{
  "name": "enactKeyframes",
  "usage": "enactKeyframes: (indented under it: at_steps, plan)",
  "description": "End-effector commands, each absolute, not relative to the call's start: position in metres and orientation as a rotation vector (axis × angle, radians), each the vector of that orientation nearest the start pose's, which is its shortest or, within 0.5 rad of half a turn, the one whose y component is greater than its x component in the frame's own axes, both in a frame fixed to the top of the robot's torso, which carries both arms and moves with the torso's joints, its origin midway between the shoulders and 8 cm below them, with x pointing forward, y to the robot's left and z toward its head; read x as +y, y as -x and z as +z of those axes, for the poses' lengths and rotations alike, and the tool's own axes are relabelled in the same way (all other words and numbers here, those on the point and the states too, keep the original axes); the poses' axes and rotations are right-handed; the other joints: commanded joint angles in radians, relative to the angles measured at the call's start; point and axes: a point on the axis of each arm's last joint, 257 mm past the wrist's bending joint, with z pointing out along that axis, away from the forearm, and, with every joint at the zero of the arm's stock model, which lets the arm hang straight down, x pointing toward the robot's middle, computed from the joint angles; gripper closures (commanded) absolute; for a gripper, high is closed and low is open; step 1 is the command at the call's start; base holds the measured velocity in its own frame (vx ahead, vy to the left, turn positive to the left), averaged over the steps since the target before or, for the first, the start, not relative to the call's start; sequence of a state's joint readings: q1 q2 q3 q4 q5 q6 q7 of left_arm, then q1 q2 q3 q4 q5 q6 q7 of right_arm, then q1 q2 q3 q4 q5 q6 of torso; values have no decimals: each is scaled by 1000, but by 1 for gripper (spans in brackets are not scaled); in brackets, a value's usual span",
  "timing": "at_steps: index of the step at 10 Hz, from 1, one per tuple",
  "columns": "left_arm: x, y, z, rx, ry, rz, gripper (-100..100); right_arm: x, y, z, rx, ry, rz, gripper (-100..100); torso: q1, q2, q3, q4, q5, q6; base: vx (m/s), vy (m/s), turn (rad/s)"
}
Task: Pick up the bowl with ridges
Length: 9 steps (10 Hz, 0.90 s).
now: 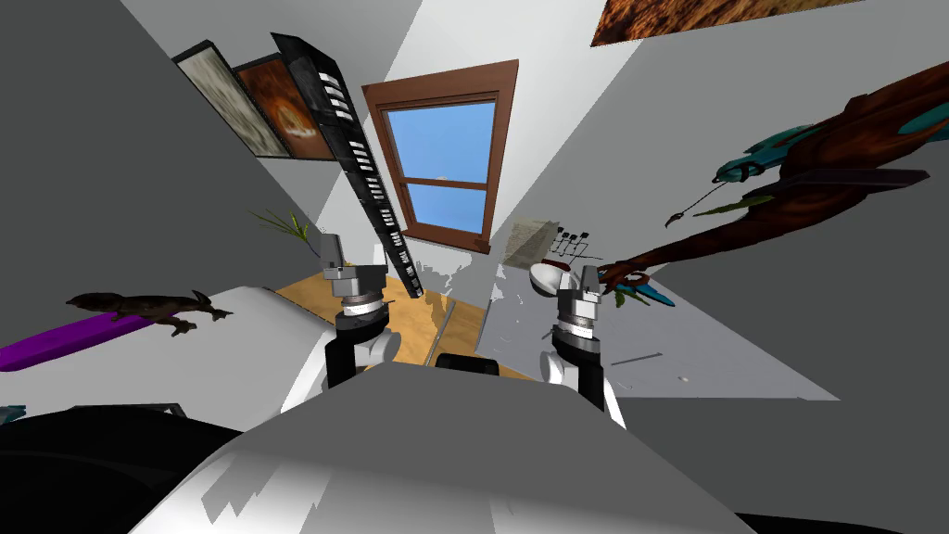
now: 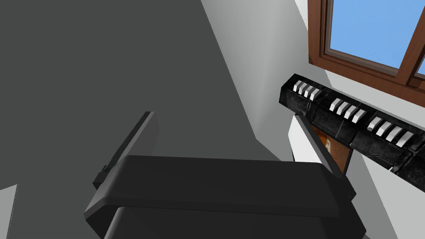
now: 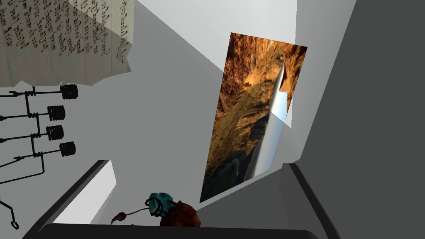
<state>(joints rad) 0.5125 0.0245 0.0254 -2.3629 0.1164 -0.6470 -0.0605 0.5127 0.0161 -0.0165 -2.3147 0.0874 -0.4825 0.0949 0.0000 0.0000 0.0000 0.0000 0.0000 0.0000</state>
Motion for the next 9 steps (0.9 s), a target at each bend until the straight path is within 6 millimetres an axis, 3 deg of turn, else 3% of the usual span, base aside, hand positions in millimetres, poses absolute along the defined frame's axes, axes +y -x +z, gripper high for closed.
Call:
enactKeyframes:
  at_steps: [1, 5, 9]
  plan:
    - [292, -293, 81, 419, 511, -1331, 0, -277, -339, 28, 697, -550, 1123, -100, 0, 0, 0, 0, 0, 0, -3, 11, 0]
    - [292, -293, 81, 419, 512, -1332, 0, -289, -330, 2, 817, -495, 1033, -100, 3, 1, 1, 0, 1, 0, -14, 43, 8]
    - [292, -293, 81, 419, 512, -1332, 0, -324, -310, -44, 982, -463, 869, -100, 5, 1, 1, 0, 1, 0, -1, 72, 44]
